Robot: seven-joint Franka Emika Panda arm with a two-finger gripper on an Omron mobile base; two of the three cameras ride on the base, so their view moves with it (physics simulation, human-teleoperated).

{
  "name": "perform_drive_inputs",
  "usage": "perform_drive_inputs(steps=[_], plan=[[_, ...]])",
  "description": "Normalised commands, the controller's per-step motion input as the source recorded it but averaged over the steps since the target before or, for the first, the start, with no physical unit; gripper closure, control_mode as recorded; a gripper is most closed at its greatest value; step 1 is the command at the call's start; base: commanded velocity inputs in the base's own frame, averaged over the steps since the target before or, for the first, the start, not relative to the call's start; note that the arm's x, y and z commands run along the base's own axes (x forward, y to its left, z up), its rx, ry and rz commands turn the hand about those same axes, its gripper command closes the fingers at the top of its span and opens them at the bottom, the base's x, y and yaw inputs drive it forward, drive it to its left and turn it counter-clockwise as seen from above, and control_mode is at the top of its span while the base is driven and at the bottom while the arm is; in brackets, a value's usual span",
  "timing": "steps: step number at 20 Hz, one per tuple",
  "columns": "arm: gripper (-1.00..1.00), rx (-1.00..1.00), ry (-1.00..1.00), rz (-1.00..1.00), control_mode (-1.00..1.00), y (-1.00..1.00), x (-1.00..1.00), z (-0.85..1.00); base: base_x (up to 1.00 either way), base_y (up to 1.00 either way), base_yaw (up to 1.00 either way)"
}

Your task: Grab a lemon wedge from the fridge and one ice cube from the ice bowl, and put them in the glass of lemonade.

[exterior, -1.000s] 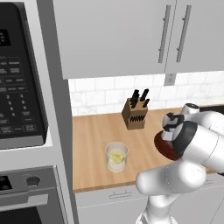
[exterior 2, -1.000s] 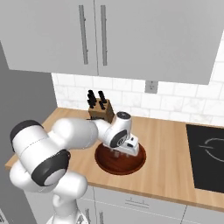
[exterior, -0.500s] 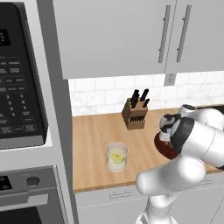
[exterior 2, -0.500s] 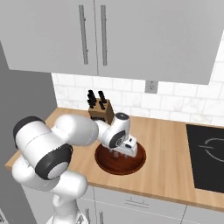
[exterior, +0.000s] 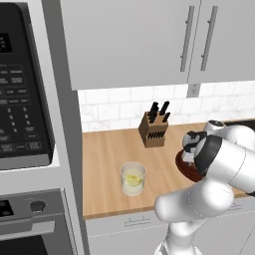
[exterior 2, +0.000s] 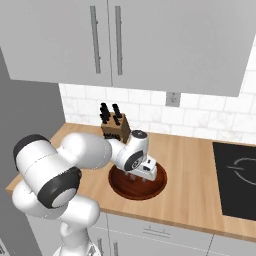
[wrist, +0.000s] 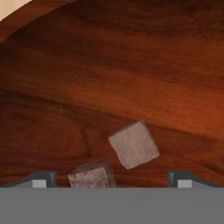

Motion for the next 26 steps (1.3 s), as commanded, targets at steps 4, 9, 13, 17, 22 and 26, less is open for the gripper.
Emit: perform_drive_inputs(steps=[4,9,13,17,22,26], plan=[[-1.0,0.0,0.0,0.0,-1.0,0.0,0.0,-0.01,0.0,0.0,0.0],[-1.0,0.0,0.0,0.0,-1.0,0.0,0.0,-0.06,0.0,0.0,0.0],[-1.0,0.0,0.0,0.0,-1.0,0.0,-0.01,-0.01,0.0,0.0,0.0],[-1.0,0.0,0.0,0.0,-1.0,0.0,-0.01,-0.02,0.0,0.0,0.0],[-1.0,0.0,0.0,0.0,-1.0,0.0,0.0,-0.11,0.0,0.0,0.0],[-1.0,0.0,0.0,0.0,-1.0,0.0,0.0,-0.08,0.0,0.0,0.0]])
